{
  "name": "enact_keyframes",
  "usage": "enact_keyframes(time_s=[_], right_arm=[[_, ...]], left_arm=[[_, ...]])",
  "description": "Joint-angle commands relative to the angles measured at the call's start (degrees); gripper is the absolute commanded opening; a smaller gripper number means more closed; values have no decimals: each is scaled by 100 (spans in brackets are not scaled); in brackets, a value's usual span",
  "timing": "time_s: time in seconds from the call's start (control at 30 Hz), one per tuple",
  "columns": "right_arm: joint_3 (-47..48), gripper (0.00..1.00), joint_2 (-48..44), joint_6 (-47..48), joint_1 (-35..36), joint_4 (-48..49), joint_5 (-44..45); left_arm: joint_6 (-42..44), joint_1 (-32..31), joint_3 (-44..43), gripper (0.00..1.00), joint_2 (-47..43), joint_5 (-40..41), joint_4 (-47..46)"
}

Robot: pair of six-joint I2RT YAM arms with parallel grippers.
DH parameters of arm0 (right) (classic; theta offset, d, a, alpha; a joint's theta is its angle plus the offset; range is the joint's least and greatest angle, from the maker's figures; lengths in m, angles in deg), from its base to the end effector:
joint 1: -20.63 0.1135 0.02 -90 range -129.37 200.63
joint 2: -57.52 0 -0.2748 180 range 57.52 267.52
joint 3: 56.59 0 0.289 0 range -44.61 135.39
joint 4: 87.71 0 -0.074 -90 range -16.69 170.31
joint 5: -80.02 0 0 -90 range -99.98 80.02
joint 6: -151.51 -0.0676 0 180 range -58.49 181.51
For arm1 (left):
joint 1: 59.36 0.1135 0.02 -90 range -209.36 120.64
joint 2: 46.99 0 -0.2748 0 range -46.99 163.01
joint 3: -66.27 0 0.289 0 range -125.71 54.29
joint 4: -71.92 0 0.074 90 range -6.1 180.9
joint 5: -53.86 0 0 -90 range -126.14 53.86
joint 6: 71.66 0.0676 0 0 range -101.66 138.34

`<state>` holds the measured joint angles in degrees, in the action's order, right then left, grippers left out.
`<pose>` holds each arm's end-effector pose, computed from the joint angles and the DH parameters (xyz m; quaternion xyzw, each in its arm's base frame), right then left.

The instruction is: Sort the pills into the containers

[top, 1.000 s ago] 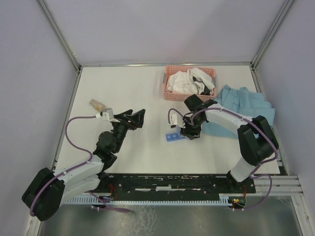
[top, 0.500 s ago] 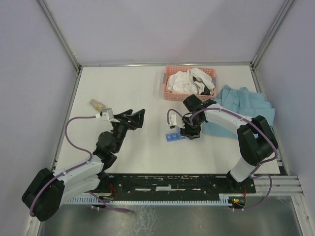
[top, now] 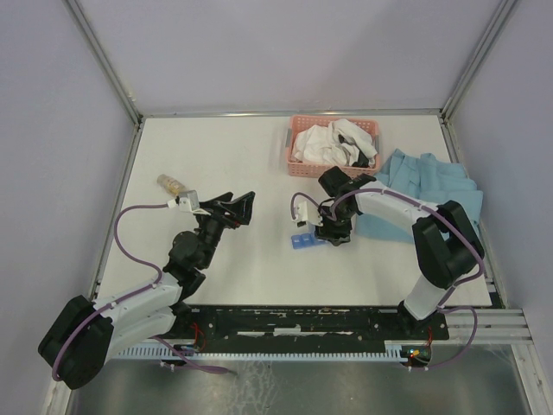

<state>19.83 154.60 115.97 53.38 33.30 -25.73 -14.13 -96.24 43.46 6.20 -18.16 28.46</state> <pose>0.2838 0.2044 0.1474 -0.6893 0.7058 0.1172 0.1134 0.2040 -0.1270 0.2187 -0.0986 0.6186 -0.3601 0.6914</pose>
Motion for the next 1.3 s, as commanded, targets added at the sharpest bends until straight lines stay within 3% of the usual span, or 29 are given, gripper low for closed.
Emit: enact_keyframes(time_s=[0.0,1.27], right_arm=[[242,1,26,-86,47,-32,126],[367,1,26,-240,235,-133,376]], left_arm=[[153,-12,27,99,-65,145,-301],[162,-12,63,99,-102,162,-308]])
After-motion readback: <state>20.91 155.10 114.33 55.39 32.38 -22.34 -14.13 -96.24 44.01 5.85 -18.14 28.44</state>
